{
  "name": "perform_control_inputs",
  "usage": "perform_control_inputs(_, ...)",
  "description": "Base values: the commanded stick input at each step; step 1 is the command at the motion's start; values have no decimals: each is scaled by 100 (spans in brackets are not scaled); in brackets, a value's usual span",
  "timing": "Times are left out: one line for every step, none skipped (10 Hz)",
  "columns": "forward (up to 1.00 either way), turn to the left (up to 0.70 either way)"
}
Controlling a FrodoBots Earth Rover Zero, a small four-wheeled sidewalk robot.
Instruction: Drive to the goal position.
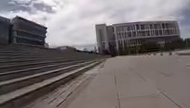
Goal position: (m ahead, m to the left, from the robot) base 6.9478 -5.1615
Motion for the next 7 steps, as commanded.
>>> perform_control_inputs(70,1)
perform_control_inputs(70,1)
perform_control_inputs(70,1)
perform_control_inputs(70,1)
perform_control_inputs(70,1)
perform_control_inputs(70,1)
perform_control_inputs(70,1)
